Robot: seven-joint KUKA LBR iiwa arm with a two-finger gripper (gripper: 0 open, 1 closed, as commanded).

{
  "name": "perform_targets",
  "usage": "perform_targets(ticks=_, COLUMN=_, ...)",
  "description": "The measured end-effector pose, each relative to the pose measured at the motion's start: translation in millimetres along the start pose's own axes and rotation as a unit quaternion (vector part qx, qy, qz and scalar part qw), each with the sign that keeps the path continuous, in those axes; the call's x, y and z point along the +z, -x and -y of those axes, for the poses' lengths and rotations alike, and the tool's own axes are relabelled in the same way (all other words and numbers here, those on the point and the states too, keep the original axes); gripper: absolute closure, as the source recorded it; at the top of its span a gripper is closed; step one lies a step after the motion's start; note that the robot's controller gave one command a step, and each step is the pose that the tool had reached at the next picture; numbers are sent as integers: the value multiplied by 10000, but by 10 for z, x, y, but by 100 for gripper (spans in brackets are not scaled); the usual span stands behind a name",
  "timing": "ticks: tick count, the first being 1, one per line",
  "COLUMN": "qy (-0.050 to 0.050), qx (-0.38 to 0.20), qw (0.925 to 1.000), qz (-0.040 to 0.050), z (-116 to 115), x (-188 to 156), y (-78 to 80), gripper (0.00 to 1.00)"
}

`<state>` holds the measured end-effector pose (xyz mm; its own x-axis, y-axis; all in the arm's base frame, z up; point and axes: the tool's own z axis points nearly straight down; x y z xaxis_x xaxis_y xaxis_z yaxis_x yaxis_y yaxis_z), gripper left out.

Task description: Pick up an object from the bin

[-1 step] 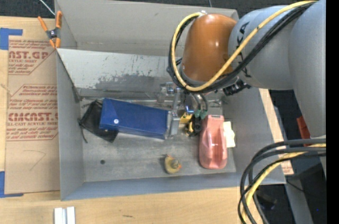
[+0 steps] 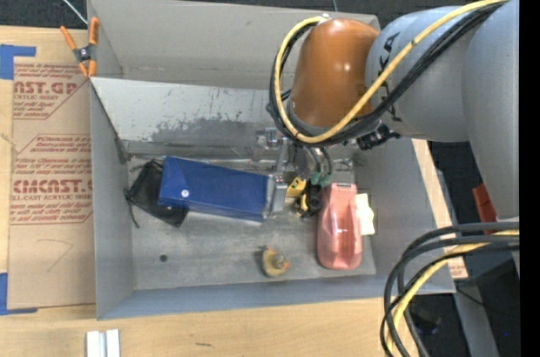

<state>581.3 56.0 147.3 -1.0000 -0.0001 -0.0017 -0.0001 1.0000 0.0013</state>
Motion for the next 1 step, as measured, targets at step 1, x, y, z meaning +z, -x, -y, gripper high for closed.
perform_targets(ticks=1, qy=3, qx=-63, qw=10000, qz=-37, z=-256, x=782, y=45, gripper=0)
